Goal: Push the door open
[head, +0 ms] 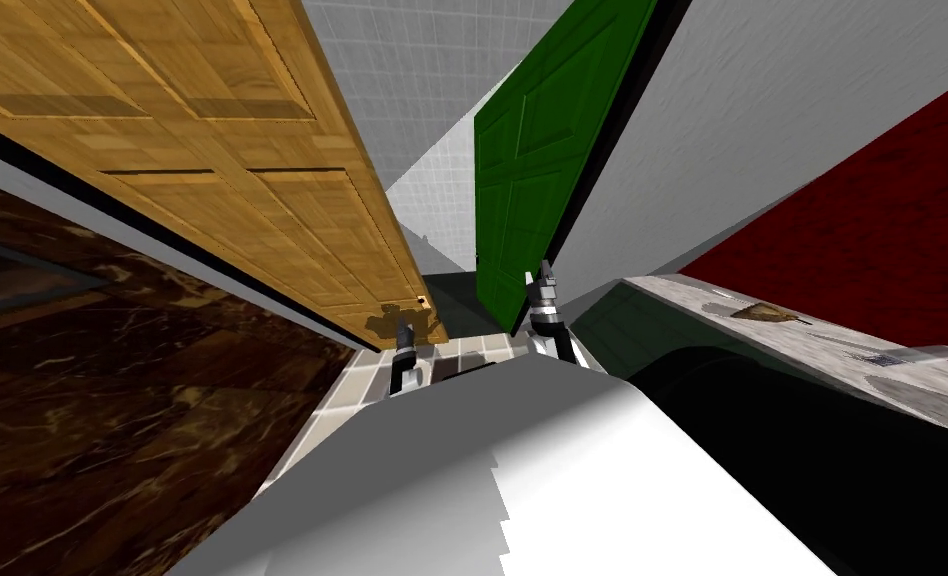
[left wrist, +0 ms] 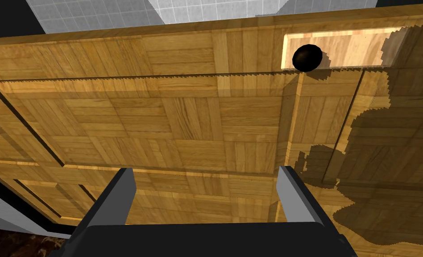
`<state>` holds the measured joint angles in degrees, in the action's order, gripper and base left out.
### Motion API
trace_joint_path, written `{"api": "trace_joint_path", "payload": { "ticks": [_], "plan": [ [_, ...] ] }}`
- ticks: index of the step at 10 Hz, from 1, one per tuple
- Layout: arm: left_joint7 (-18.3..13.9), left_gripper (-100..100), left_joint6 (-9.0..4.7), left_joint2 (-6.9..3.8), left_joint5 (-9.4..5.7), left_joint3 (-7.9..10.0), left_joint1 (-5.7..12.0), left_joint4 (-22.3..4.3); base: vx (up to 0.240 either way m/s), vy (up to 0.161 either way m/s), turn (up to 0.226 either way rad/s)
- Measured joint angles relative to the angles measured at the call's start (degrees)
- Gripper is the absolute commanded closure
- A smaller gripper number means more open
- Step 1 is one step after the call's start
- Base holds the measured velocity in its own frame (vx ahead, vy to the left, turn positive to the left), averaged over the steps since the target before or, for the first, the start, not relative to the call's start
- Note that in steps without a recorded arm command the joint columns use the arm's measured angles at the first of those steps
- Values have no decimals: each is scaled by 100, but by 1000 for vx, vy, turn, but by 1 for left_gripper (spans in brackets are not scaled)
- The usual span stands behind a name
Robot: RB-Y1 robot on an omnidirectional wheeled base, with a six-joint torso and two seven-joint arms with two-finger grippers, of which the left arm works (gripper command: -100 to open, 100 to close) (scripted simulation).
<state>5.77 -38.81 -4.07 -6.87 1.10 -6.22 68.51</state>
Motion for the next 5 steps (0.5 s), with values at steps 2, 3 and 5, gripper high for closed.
{"api": "trace_joint_path", "payload": {
  "ticks": [2,3,5],
  "plan": [
    [-5,-100,-68,15,-6,9,106,-258,27,74,-134],
    [-6,-100,-92,32,-10,12,166,-405,42,113,-152],
    [-18,-100,-135,54,-21,20,287,-696,22,109,-164]
  ]
}}
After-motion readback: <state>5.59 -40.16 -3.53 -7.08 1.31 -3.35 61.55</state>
